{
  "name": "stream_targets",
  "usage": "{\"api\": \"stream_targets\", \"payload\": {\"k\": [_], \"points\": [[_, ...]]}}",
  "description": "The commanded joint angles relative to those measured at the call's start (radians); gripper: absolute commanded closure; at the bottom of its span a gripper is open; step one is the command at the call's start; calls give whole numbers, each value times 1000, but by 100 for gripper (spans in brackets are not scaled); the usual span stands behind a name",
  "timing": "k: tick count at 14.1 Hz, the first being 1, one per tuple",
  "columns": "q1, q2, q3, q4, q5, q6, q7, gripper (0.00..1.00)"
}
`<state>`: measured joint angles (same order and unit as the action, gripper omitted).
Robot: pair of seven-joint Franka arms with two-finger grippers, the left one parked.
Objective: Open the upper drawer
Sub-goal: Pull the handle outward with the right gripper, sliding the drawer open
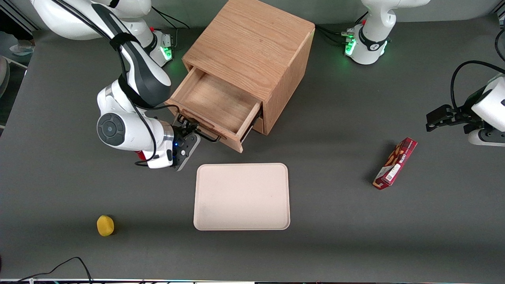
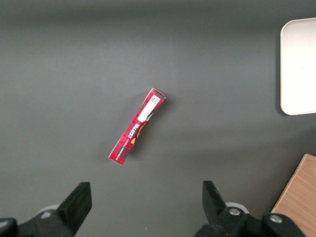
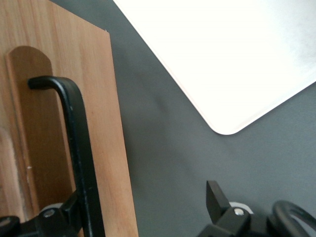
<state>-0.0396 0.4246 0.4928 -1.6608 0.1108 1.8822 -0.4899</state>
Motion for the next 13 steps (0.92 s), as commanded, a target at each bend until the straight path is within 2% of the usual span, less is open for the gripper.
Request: {"api": "stream_targets", "payload": {"k": [1, 8, 13], "points": [[14, 60, -7, 76, -23, -20, -16, 0], [15, 128, -7, 167, -62, -22, -18, 0], [14, 138, -7, 216, -94, -86, -19, 0]]}}
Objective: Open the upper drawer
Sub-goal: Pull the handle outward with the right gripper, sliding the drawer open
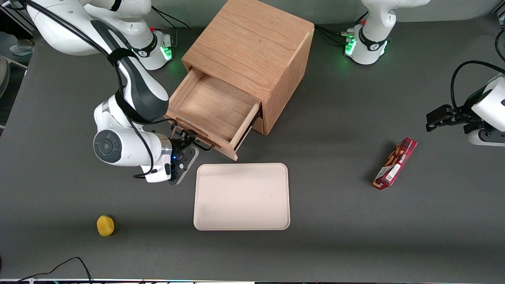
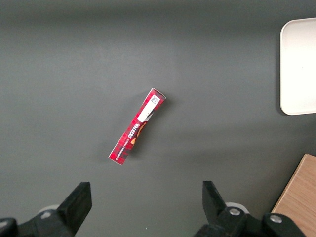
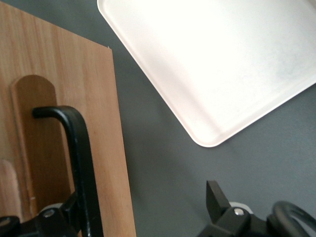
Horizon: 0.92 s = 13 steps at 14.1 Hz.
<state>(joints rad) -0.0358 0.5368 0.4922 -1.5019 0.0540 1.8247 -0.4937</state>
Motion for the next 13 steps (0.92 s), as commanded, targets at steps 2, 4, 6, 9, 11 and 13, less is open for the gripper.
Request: {"api": "stream_targets", "payload": {"k": [2, 4, 6, 9, 11, 13], "points": [[10, 26, -7, 61, -40, -28, -43, 0], [10, 28, -30, 68, -39, -30, -69, 0], [10, 28, -43, 81, -39, -41, -89, 0], [10, 34, -44, 97, -40, -44, -101, 0], [10, 37, -63, 103, -40, -44, -124, 0], [10, 43, -72, 114, -45, -44, -155, 0]]}}
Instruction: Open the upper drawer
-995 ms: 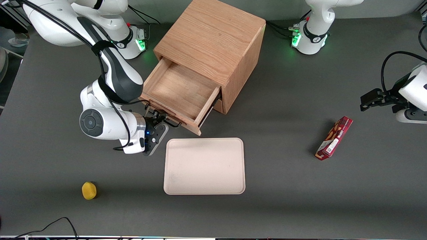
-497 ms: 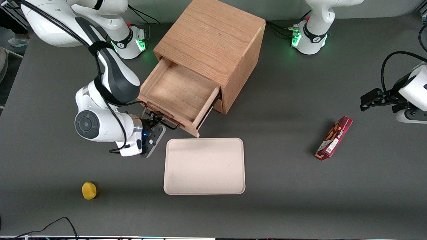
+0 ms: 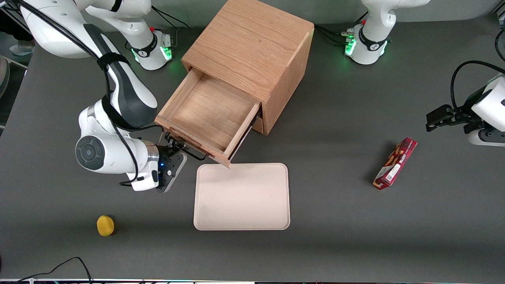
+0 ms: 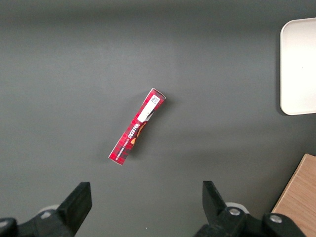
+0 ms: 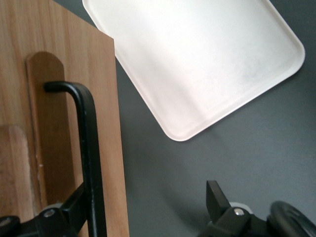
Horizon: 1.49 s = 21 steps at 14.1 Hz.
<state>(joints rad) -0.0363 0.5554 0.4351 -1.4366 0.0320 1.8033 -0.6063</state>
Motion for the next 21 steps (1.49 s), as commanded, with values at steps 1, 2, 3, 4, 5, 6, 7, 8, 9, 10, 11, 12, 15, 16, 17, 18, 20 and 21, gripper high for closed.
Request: {"api": "stream_targets", "payload": {"k": [1, 2, 3, 4, 5, 6, 7, 8, 9, 10, 11, 12, 15, 16, 17, 18, 20, 21], "points": [[10, 35, -15, 64, -33, -22, -55, 0], [10, 38, -15, 74, -37, -24, -55, 0], [10, 40, -16, 77, -38, -42, -55, 0], [10, 44, -22, 91, -37, -64, -55, 0], [10, 46, -29, 122, -35, -90, -55, 0], [12, 57, -29, 155, -31, -129, -49, 0], [12, 54, -29, 177, -29, -159, -40, 0], [12, 41, -27, 189, -29, -174, -40, 0], [12, 28, -24, 197, -29, -197, -38, 0], [12, 8, -22, 214, -29, -220, -38, 0], [12, -17, -19, 223, -33, -242, -36, 0], [12, -53, -18, 223, -35, -251, -27, 0], [15, -211, -15, 222, -29, -323, 231, 0], [13, -256, -15, 223, -30, -352, 287, 0], [12, -309, -24, 222, -29, -383, 343, 0], [3, -346, -32, 220, -35, -425, 421, 0], [1, -400, -114, 220, -31, -499, 526, 0], [1, -426, -156, 211, -40, -522, 527, 0]]}}
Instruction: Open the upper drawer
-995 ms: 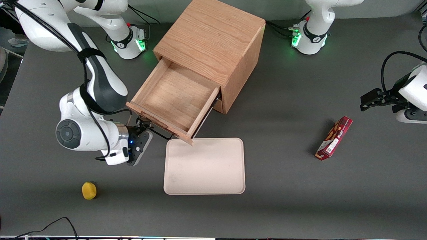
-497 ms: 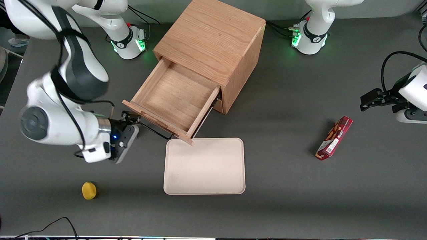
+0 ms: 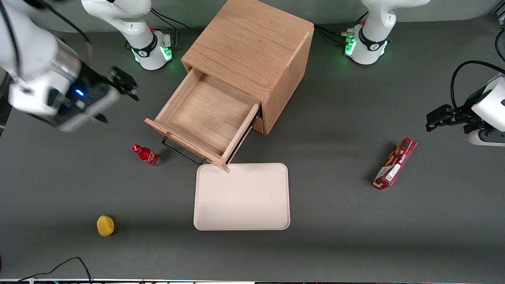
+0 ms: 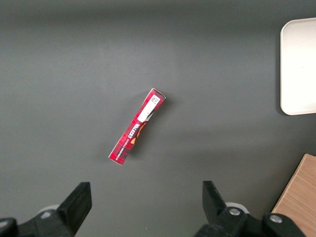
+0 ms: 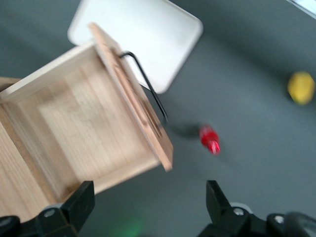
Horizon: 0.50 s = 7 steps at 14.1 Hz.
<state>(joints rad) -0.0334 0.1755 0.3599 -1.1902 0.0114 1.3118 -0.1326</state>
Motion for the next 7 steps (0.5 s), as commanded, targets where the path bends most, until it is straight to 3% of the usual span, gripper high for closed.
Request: {"api": "stream_targets", "payload": {"k": [1, 2, 5, 7], "points": [[-3, -59, -125, -43, -40, -43, 44, 0], [-2, -57, -180, -43, -77, -49, 38, 0], [-2, -51, -275, -61, -90, -57, 10, 0], [-3, -68, -288, -124, -64, -51, 53, 0]]}}
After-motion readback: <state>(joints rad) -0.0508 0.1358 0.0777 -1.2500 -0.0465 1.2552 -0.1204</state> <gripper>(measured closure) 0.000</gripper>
